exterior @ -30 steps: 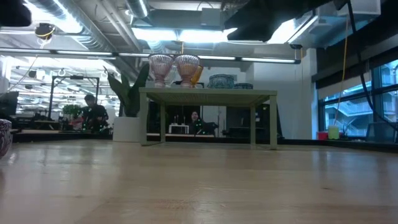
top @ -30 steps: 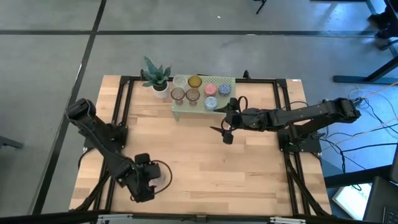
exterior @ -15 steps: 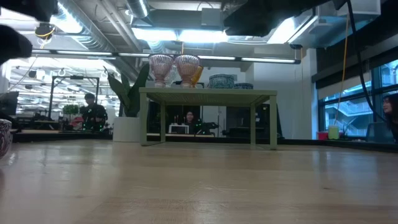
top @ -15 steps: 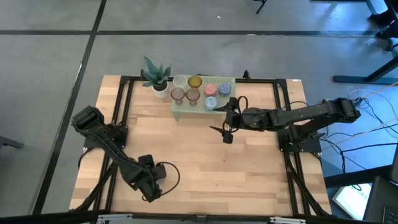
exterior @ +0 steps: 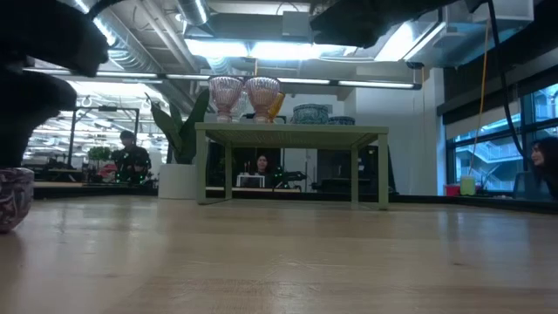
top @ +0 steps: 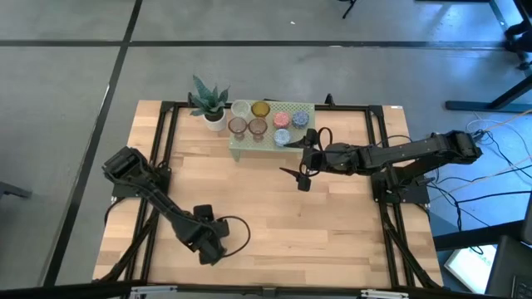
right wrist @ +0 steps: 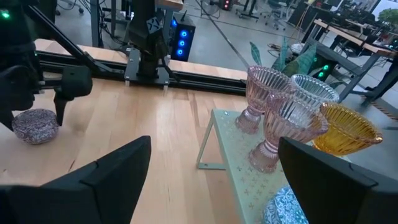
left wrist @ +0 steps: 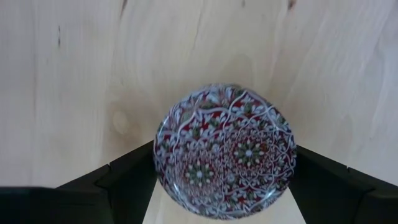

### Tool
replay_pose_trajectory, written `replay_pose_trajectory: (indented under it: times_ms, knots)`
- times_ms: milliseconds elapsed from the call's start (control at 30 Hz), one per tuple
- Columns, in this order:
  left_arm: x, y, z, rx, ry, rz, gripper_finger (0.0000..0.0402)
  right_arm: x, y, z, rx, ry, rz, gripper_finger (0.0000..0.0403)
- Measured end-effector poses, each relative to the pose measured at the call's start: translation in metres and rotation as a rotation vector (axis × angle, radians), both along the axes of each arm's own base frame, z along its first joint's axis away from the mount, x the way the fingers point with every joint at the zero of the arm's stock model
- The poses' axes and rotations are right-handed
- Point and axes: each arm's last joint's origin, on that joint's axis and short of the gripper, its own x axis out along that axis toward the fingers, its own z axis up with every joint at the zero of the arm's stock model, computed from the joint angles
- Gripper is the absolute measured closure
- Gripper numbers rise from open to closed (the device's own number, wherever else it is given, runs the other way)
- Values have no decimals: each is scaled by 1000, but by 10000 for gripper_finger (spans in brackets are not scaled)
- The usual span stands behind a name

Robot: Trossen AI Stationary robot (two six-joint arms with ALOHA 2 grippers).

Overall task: Pick & Place candle stick holders
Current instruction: Put the red scented candle on the shelf

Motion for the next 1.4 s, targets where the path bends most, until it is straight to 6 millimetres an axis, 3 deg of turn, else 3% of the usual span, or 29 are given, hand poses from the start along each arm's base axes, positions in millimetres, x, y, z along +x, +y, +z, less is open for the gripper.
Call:
replay_pose_trajectory:
  times_ms: [633, 833, 1067, 1233, 1400]
  knots:
    - [15, 10, 1, -27, -23, -125, 110, 0, 0, -1, 23, 4, -7, 47]
    - [32, 25, 9, 56, -86, -178, 109, -2, 1, -6, 272, 13, -39, 47]
    - [62, 49, 29, 238, -208, -245, 109, -11, 5, -28, 611, 213, -134, 47]
    - [79, 61, 35, 310, -288, -291, 109, -10, 12, -45, 681, 305, -211, 59]
    - [95, 77, 40, 358, -387, -228, 109, -2, 20, -61, 758, 341, -263, 89]
